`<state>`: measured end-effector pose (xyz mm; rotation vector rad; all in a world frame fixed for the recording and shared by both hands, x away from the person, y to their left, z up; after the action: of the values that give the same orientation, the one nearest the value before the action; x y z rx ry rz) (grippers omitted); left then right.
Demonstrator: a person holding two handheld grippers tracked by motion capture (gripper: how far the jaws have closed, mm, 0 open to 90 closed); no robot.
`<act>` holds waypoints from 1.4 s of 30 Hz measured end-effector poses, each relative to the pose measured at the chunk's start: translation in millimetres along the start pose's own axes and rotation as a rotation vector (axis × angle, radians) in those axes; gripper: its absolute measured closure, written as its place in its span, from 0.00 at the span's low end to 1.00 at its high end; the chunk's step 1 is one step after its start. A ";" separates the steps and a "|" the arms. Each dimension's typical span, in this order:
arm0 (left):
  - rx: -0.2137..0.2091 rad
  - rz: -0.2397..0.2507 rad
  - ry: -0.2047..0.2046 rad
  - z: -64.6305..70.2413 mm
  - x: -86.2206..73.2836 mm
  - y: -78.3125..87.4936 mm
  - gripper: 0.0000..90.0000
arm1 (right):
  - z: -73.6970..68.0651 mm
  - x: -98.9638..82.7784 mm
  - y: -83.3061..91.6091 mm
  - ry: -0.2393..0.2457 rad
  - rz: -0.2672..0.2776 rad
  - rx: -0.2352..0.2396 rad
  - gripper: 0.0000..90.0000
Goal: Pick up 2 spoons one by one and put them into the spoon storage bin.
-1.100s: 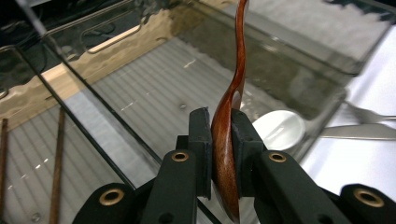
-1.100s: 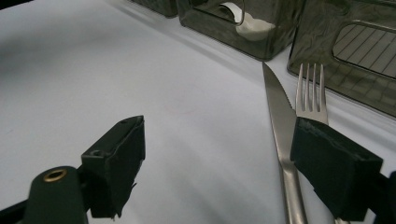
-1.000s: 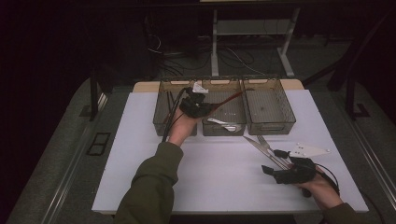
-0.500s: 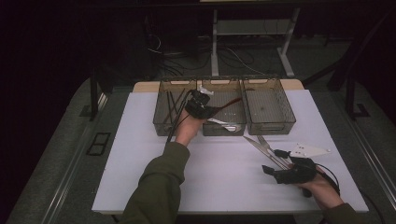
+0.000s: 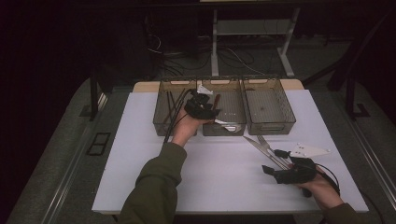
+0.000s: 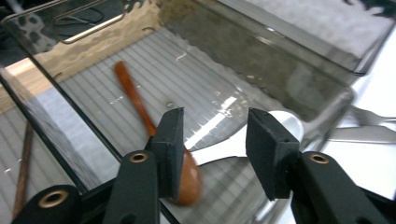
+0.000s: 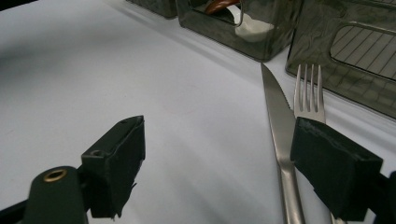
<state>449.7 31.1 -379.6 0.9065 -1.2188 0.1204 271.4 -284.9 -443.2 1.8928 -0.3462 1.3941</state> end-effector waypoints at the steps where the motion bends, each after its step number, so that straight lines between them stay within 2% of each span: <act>1: -0.007 0.011 0.004 0.4 -0.2 1.9 0.59 | -0.1 0.1 0.2 -0.001 0.001 0.001 0.20; 7: -0.038 0.050 -0.004 2.9 -2.0 15.1 0.54 | 0.2 -0.1 0.1 0.001 0.000 0.000 0.20; 8: -0.045 0.051 -0.016 2.9 -2.7 18.0 0.53 | 0.3 -0.1 0.0 0.001 0.000 -0.001 0.20; 10: -0.056 0.071 -0.008 5.2 -4.5 22.9 0.52 | 0.3 -0.1 0.0 0.000 0.000 -0.002 0.20; 11: -0.058 0.068 -0.028 5.6 -5.9 26.8 0.51 | 0.2 -0.1 0.0 0.001 0.000 -0.002 0.20; 23: -0.072 0.122 -0.057 18.3 -30.2 59.6 0.38 | 0.0 -0.1 -0.6 -0.001 -0.002 -0.004 0.20; 25: -0.083 0.132 -0.046 22.2 -35.5 64.9 0.35 | -0.5 -0.1 -0.7 -0.003 -0.003 -0.004 0.20; 31: -0.095 0.163 -0.058 33.1 -58.0 82.6 0.27 | -0.1 0.1 -0.2 -0.001 -0.001 -0.005 0.20; 36: -0.086 0.169 -0.058 35.7 -78.5 95.3 0.19 | -1.0 0.6 0.4 -0.003 -0.001 -0.004 0.20; 42: -0.085 0.206 -0.042 38.5 -101.5 113.0 0.13 | -0.5 1.0 1.9 -0.003 0.003 -0.007 0.20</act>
<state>321.5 118.1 -402.8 0.7116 -1.3448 0.2131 270.3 -285.7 -441.5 1.8893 -0.3545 1.3903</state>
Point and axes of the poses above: each handheld gripper's, and its own axes: y roughly backward along the jaws, x roughly out of its top, z roughly to its right, the point moved 1 cm from there along -y, roughly forward along the jaws, and after that the axes turned 8 degrees about z, right-handed, at the moved point
